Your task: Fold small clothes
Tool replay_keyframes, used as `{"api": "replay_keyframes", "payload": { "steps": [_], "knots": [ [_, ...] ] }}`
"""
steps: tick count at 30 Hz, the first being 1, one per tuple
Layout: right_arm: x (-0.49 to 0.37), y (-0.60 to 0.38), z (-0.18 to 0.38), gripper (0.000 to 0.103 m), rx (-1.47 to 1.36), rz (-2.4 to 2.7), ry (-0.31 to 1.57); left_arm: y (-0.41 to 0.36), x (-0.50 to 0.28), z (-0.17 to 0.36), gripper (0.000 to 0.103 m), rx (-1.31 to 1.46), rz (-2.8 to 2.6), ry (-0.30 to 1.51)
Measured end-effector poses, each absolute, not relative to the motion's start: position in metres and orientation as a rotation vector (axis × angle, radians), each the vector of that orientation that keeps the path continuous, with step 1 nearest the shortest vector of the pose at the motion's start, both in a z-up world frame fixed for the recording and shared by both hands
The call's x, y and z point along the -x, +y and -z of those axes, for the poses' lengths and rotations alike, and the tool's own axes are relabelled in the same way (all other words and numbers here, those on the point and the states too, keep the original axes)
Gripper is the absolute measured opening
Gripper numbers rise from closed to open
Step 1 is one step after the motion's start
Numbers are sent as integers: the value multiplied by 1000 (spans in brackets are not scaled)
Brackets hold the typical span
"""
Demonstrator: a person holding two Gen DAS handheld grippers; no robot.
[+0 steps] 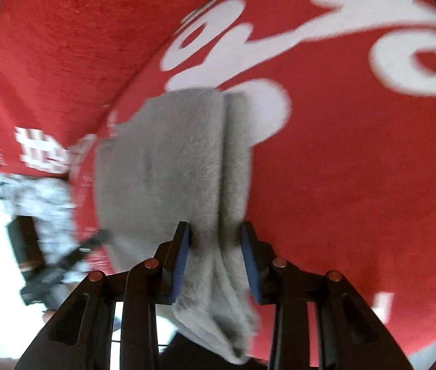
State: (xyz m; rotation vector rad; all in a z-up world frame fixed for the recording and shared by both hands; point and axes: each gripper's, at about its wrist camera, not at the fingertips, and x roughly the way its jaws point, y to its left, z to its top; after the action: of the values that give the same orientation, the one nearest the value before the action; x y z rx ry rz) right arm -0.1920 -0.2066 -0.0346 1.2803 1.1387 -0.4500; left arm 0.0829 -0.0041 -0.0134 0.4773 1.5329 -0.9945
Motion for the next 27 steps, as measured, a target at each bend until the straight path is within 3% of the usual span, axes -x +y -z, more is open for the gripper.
{"api": "replay_keyframes", "payload": {
  "steps": [3, 6, 10, 15, 19, 27],
  "knots": [
    [197, -208, 13, 38, -1213, 508, 1136, 3, -88, 3, 48, -482, 944, 1485],
    [195, -198, -8, 21, -1166, 489, 1107, 10, -94, 2, 48, -485, 902, 1485],
    [174, -173, -21, 20, -1081, 440, 1140, 11, -85, 17, 48, -559, 856, 1480],
    [143, -141, 3, 20, -1010, 423, 1263, 5, -78, 21, 48, -571, 853, 1469],
    [142, -133, 23, 4, -911, 468, 1350, 7, -80, 21, 48, -569, 866, 1479],
    [156, -137, 14, 4, -965, 517, 1339, 11, -80, 18, 48, -571, 867, 1492]
  ]
}}
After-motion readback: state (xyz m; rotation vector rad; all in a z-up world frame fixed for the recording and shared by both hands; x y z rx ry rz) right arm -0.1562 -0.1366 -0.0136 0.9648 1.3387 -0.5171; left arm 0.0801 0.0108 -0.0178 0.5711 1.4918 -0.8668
